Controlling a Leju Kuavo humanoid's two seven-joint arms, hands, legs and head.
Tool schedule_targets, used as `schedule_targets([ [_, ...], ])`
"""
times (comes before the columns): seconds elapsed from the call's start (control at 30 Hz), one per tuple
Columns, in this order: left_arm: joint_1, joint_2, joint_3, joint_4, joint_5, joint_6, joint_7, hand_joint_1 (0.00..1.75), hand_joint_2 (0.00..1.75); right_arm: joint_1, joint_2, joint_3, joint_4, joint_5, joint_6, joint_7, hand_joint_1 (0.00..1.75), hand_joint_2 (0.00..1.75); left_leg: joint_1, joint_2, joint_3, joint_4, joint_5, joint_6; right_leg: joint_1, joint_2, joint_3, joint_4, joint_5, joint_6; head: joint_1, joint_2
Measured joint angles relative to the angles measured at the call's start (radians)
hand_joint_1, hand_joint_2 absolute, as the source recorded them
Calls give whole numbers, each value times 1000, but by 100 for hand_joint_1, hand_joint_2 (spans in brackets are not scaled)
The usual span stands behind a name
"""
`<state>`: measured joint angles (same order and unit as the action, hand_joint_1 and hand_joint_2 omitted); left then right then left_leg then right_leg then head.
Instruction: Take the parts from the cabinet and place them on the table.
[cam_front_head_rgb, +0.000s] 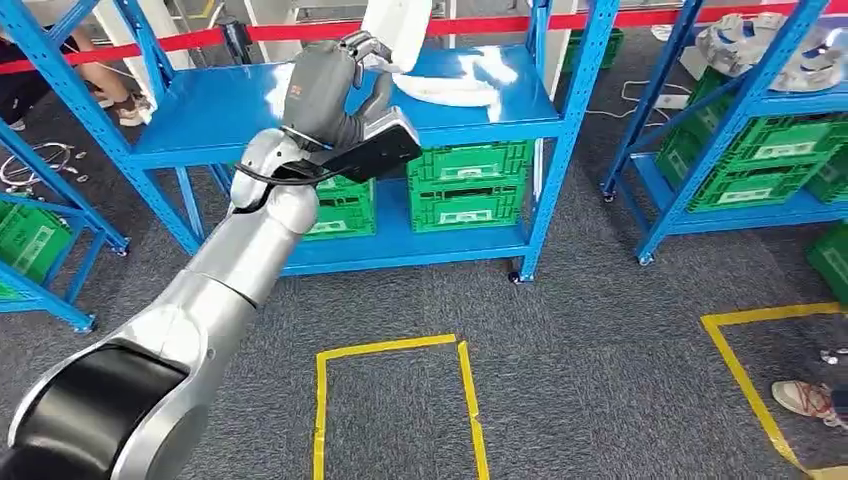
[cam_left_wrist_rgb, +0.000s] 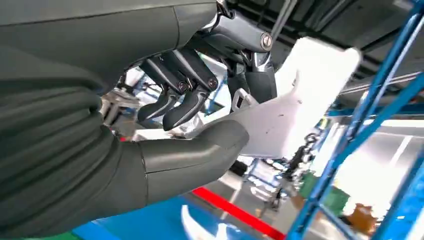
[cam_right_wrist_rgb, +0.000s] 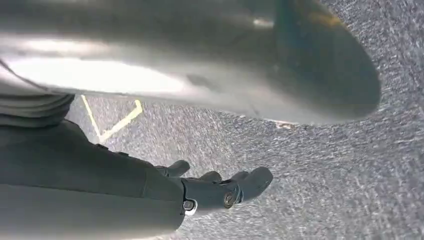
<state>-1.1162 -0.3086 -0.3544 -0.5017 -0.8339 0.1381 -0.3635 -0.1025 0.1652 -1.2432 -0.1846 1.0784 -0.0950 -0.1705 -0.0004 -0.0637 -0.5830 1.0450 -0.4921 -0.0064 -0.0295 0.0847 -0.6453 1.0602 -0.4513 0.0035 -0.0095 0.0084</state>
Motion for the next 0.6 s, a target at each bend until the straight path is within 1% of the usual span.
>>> schedule_targets([
  [0.07, 0, -7, -9, -8, -4, 0, 10, 175, 175, 1, 0, 0, 0, -1, 0, 5, 0, 0, -6, 13, -2, 2, 1, 2, -7, 14, -2, -11, 9, 15, -2, 0],
  [0.1, -1, -15, -13, -11, -5, 0, 14, 175, 175, 4, 0, -1, 0, -1, -1, 7, 0, 0, -5, 21, 0, -8, 8, 8, -4, 23, -2, -18, 15, 25, -2, 0],
  [0.13, -2, -23, -15, -16, -8, 0, 19, 175, 175, 4, -2, -2, 0, -1, -1, 7, 0, 0, 5, 37, 5, -23, 19, 13, -4, -6, -5, -11, 10, 24, -1, 0],
  [0.17, -4, -29, -20, -18, -11, 0, 22, 175, 175, 3, -2, -3, 0, -2, -2, 7, 0, 0, 4, 43, 6, -28, 23, 23, 4, -48, -17, 13, -13, 28, 6, 0],
  [0.2, -6, -31, -24, -20, -13, -1, 27, 175, 175, 1, -3, -3, 0, -3, -1, 7, 0, 0, 3, 54, 4, -29, 24, 25, 4, -68, -46, 71, -50, 33, 11, 0],
  [0.23, -6, -33, -24, -21, -14, -4, 27, 175, 175, 0, -3, -3, 0, -4, -1, 7, 0, 0, 1, 65, 2, -27, 24, 26, 4, -72, -81, 150, -90, 36, 12, 0],
  [0.27, -4, -38, -25, -21, -14, -8, 29, 175, 175, 0, -3, -3, 0, -4, -1, 7, 0, 0, 0, 76, -1, -26, 23, 28, 3, -73, -117, 232, -122, 40, 12, 0],
  [0.3, -1, -43, -29, -21, -14, -12, 29, 175, 175, 1, -5, -3, 0, -5, -2, 10, 0, 0, -1, 87, -3, -24, 22, 29, 3, -74, -138, 283, -133, 42, 13, 0],
  [0.33, 1, -47, -34, -21, -11, -16, 32, 175, 175, 2, -6, -4, 0, -7, -2, 11, 0, 0, -2, 96, -5, -21, 22, 29, 3, -74, -134, 278, -120, 42, 14, 0],
  [0.37, 1, -52, -40, -21, -3, -20, 36, 175, 175, 2, -9, -5, 0, -7, -2, 16, 0, 0, -2, 105, -6, -17, 21, 29, 4, -77, -103, 225, -89, 43, 15, 0],
  [0.4, 0, -57, -47, -23, 10, -23, 43, 175, 175, 2, -12, -5, 0, -7, -3, 24, 0, 0, -2, 114, -7, -14, 19, 28, 4, -85, -54, 141, -51, 41, 15, 0],
  [0.43, -1, -59, -52, -27, 19, -28, 47, 175, 175, 2, -15, -5, 0, -7, -3, 24, 0, 0, -2, 122, -7, -9, 15, 25, 5, -106, 1, 47, -18, 40, 15, 0],
  [0.47, -1, -63, -60, -32, 38, -29, 49, 175, 175, 0, -16, -6, 0, -10, -4, 25, 0, 0, -6, 130, -10, -3, 11, 20, 10, -140, 26, -11, -28, 30, 16, 0],
  [0.5, -2, -63, -70, -36, 55, -30, 53, 175, 175, -1, -16, -6, 0, -12, -5, 26, 0, 0, -13, 133, -13, 3, 8, 13, 13, -128, 26, -13, -18, 20, 14, 0],
  [0.6, -2, -73, -114, -44, 98, -30, 64, 175, 175, 2, -16, -9, 0, -19, -10, 32, 0, 0, -14, 151, -8, -4, 10, 1, 14, -107, 19, -11, -14, 7, 12, 0],
])
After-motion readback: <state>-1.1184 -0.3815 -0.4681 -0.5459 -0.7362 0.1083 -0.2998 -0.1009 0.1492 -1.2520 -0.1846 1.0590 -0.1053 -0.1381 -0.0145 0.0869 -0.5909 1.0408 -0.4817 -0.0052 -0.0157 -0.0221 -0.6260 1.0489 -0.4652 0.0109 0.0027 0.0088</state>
